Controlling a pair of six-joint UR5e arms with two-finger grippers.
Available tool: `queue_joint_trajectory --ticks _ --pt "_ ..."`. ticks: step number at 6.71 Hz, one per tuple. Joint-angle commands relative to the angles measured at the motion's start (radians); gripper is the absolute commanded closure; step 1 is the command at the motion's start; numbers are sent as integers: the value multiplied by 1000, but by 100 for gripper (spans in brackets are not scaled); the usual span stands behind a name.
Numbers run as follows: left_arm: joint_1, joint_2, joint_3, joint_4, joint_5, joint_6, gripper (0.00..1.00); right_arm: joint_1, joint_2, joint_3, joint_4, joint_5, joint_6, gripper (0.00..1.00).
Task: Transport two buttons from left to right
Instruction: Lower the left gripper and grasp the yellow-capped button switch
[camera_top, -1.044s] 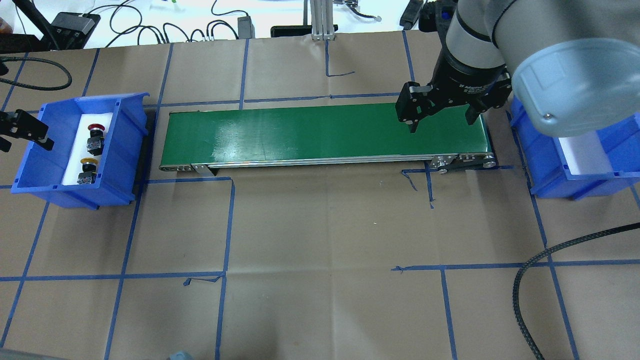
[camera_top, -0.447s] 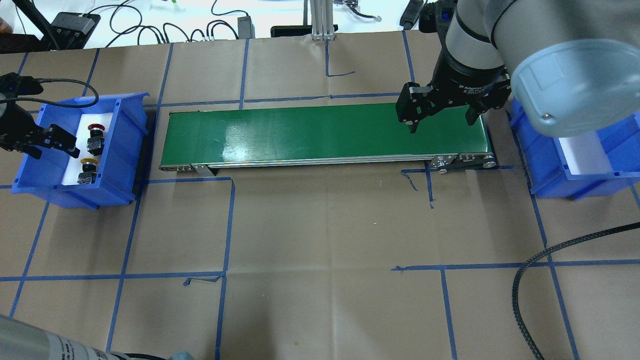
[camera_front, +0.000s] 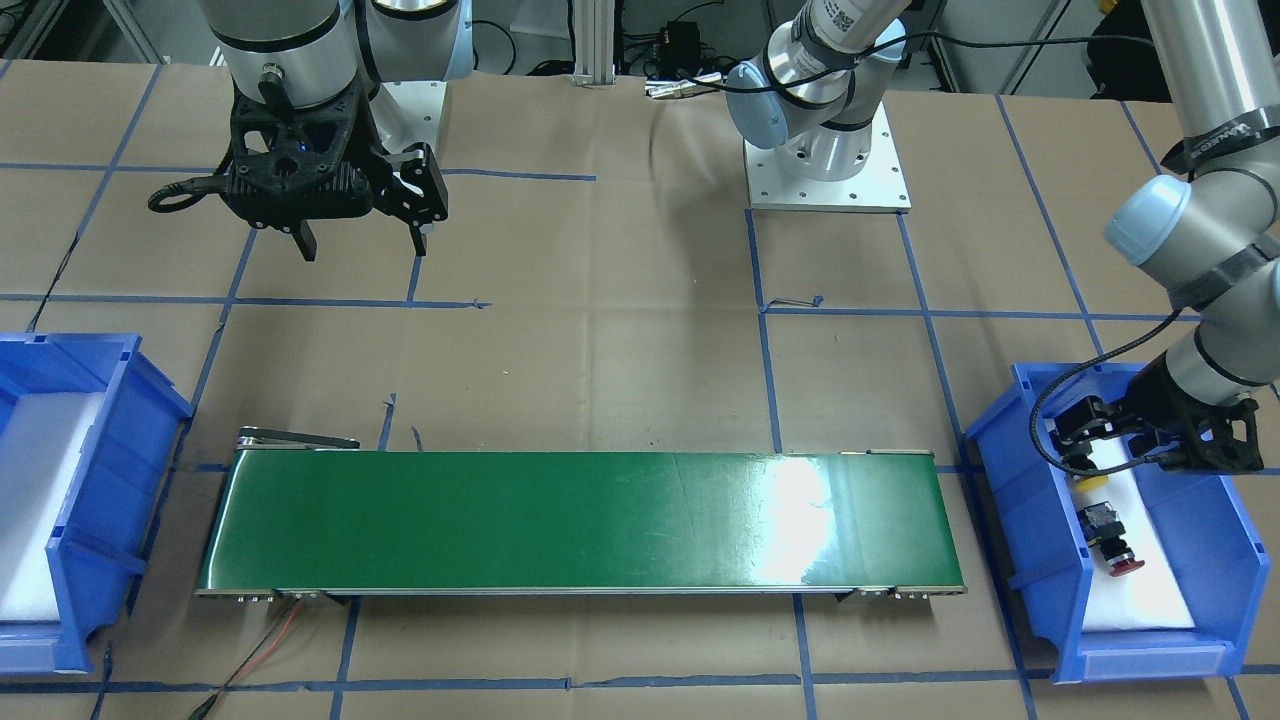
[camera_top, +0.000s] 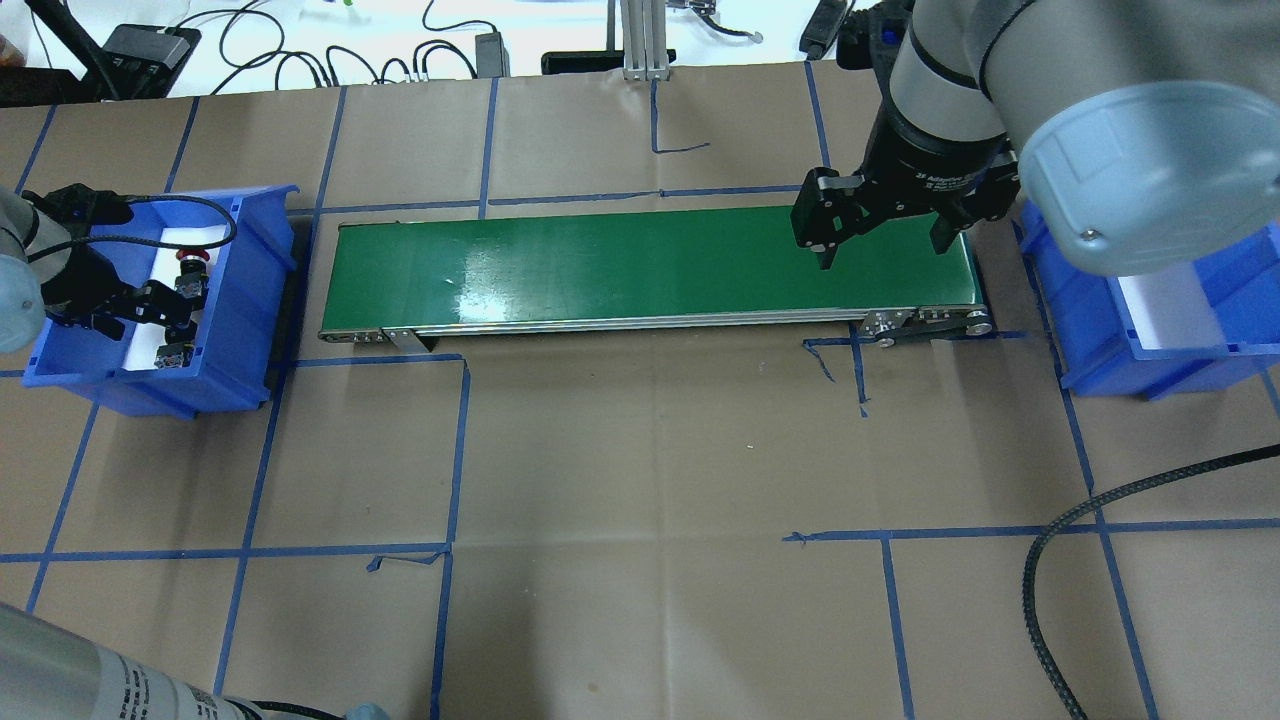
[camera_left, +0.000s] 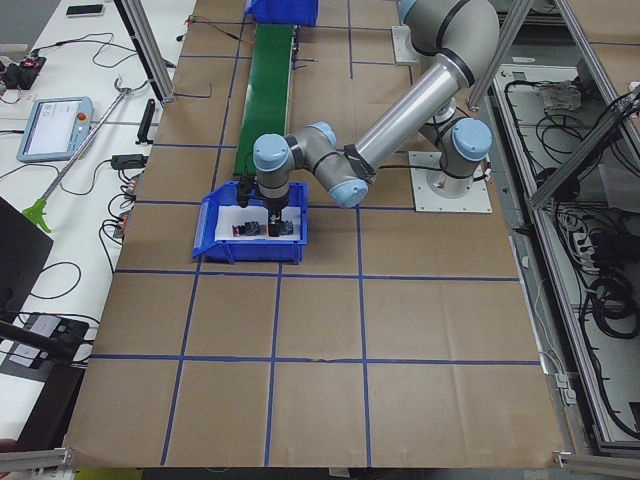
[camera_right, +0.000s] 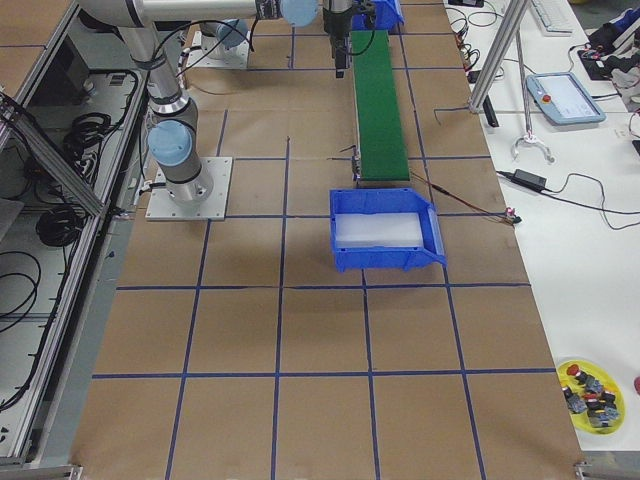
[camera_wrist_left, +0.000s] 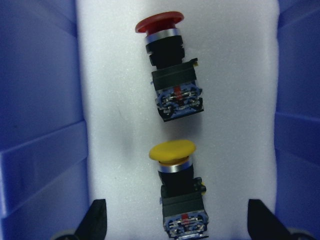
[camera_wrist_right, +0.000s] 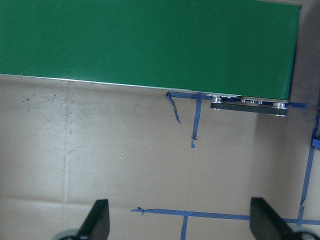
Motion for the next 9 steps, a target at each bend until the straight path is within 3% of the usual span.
queue_joint_trajectory --ticks 1,2,3,4,5,6,8,9 --pt "1 -44 -24 65 5 1 0 -2 0 0 0 0 0 0" --pt "1 -48 -24 65 2 0 1 -2 0 1 0 0 0 0" --pt "1 -49 -22 67 1 -2 16 -2 0 1 0 0 0 0" --pt "1 -49 -22 67 1 -2 49 -2 0 1 0 0 4 0" --pt "1 -49 -18 67 1 -13 75 -2 0 1 0 0 4 0" --pt "1 -43 -7 65 -2 -22 88 -2 4 1 0 -2 3 0" --pt "6 -10 19 47 -1 -19 93 -2 3 -11 -3 1 6 0" --pt "9 24 54 -22 1 -13 93 0 4 -12 -6 3 7 0"
